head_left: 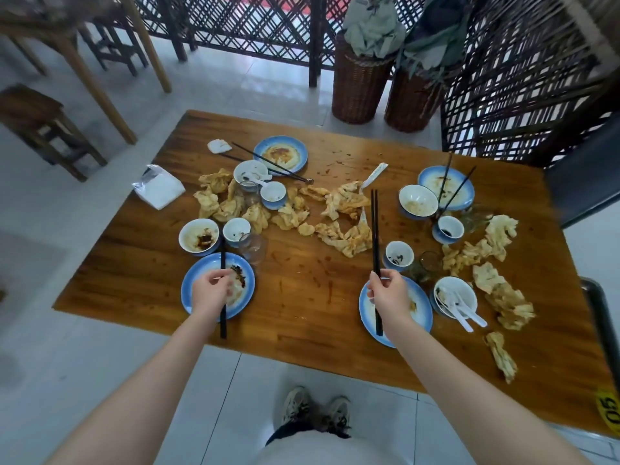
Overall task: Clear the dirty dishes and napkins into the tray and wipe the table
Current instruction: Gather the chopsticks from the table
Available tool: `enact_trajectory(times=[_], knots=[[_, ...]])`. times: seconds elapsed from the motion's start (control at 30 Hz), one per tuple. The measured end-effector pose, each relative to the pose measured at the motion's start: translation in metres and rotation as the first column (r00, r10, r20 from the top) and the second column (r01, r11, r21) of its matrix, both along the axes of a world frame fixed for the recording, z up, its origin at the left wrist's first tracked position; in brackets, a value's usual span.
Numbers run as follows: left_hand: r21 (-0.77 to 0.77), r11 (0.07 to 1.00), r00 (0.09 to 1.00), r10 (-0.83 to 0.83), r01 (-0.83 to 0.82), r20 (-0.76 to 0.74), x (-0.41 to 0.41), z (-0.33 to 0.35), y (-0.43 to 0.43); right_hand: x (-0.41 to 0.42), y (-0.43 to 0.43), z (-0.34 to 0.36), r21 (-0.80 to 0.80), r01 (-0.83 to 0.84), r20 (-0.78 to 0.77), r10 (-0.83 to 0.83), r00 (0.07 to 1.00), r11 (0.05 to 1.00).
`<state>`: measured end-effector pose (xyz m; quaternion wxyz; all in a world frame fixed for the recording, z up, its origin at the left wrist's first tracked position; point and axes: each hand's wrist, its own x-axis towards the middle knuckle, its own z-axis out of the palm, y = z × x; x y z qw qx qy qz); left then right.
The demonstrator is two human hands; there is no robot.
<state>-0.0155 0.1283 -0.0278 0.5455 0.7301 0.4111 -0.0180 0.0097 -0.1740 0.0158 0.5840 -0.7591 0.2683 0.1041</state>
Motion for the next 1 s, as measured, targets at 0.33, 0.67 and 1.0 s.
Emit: enact_trajectory(times=[0.33,0.67,1.0], knots=[[0.21,0.957,0.977,-0.179,0.201,-0.12,0.006,-0.01,0.018,0.003,0.016,-0.006,-0.042,-0.088,0.032,0.09,0.995,0.995],[0.262,0.922,0.958,-0.262,0.285,-0.119,0.02,-0.025,0.019,0.007,0.02,-0.015,-0.028,-0.084,0.047,0.085,0.995,0.996],[0.281,0.915,0.955,-0.254,0.288,-0.153,0.029,-0.033,0.022,0.009,0.022,-0.019,-0.043,-0.066,0.046,0.068,0.997,0.997]])
